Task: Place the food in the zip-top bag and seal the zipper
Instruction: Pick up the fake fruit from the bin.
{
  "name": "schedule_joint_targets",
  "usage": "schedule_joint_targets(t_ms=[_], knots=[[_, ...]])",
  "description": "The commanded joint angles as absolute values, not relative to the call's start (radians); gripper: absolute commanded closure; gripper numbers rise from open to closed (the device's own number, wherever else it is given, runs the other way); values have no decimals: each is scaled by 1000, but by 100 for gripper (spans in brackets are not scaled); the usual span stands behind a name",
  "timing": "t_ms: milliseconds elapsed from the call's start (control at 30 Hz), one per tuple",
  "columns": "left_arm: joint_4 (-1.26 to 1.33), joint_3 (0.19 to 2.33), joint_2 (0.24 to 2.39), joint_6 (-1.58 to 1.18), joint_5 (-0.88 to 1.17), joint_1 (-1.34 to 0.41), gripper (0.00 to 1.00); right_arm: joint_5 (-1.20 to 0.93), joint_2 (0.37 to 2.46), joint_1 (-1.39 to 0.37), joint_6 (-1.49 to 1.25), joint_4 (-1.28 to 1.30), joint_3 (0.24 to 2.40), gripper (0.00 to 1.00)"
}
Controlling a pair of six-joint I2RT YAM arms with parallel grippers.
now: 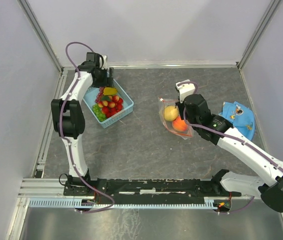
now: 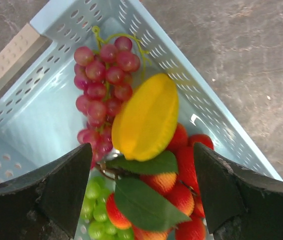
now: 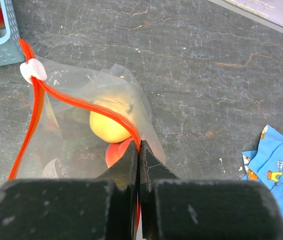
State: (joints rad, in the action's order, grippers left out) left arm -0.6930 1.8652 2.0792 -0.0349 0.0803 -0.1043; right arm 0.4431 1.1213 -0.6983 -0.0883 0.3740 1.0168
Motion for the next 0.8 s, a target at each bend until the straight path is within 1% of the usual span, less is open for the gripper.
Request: schedule_joint_targets(t_ms=[0, 100, 167, 267, 333, 667, 767], knots=[[-729, 1974, 2176, 64, 166, -86, 13, 425, 1110, -694, -95, 320, 1020, 98], [-724, 2003, 2222, 59, 216, -85, 18, 426, 1116, -693, -95, 316, 1014, 98], [-724, 2018, 2237, 54, 227, -86, 21, 427, 1122, -694, -94, 314, 1014, 98], [-724, 2014, 2245, 59, 245, -85, 28, 423, 1134, -695, -96, 314, 1015, 98], [-724, 2014, 2250, 59, 250, -86, 31, 420, 1139, -693, -99, 313, 1013, 98], [-731, 2014, 2315, 41, 279, -86, 29, 419, 1161, -693, -100, 304, 1011, 98], [-739, 2015, 2332, 46, 261, -86, 29, 417, 1169, -694, -99, 302, 1012, 98]])
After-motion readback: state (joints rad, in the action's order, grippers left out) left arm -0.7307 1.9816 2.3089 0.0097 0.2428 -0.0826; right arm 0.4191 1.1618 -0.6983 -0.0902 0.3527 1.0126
